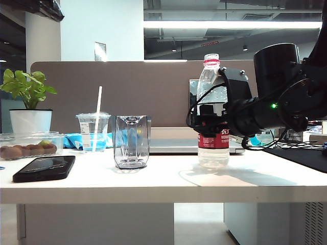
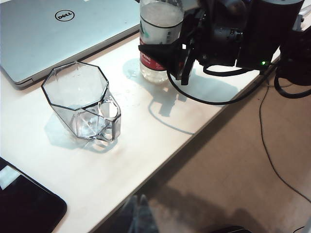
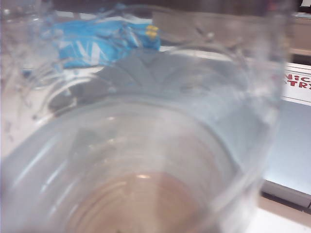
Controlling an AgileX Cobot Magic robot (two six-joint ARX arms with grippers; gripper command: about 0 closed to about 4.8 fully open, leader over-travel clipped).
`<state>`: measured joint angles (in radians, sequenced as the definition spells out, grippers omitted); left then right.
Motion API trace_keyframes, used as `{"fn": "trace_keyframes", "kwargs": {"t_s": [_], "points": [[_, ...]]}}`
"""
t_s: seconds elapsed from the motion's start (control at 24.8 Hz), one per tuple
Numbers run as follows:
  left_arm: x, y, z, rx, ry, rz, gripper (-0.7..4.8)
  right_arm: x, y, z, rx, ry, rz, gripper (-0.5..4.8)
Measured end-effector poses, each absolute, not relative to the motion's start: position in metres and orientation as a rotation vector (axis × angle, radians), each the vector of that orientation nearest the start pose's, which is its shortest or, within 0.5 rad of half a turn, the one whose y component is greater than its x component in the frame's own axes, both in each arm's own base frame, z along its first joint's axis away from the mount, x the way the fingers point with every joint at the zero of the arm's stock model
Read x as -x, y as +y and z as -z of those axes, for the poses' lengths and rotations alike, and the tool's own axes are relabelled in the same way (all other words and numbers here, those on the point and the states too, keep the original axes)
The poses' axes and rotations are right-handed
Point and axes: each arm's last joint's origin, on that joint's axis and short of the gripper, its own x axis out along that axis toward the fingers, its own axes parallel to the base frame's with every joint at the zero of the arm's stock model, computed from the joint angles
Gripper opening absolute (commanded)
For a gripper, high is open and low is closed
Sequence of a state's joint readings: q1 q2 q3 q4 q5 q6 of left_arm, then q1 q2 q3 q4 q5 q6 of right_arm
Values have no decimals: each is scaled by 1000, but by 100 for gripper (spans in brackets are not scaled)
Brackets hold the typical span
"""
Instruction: Pick up the mineral water bottle on the table and pour water into the mug until it's half full.
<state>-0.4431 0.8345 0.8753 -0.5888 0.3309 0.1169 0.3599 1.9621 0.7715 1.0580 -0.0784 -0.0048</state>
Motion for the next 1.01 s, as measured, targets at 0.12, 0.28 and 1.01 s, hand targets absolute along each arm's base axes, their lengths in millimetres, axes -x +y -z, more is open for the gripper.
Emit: {"fn": "trace_keyframes", "kwargs": {"t_s": [0.12, 0.28, 1.01], "points": [[-146, -80, -320, -140, 516, 786, -5, -339, 130, -129, 61, 124, -442, 246], [-146, -80, -319, -140, 518, 786, -5, -337, 130, -138, 171, 123, -458, 246], [-146, -78, -318, -155, 531, 735, -5, -358, 149, -226, 933, 200, -463, 247]]}}
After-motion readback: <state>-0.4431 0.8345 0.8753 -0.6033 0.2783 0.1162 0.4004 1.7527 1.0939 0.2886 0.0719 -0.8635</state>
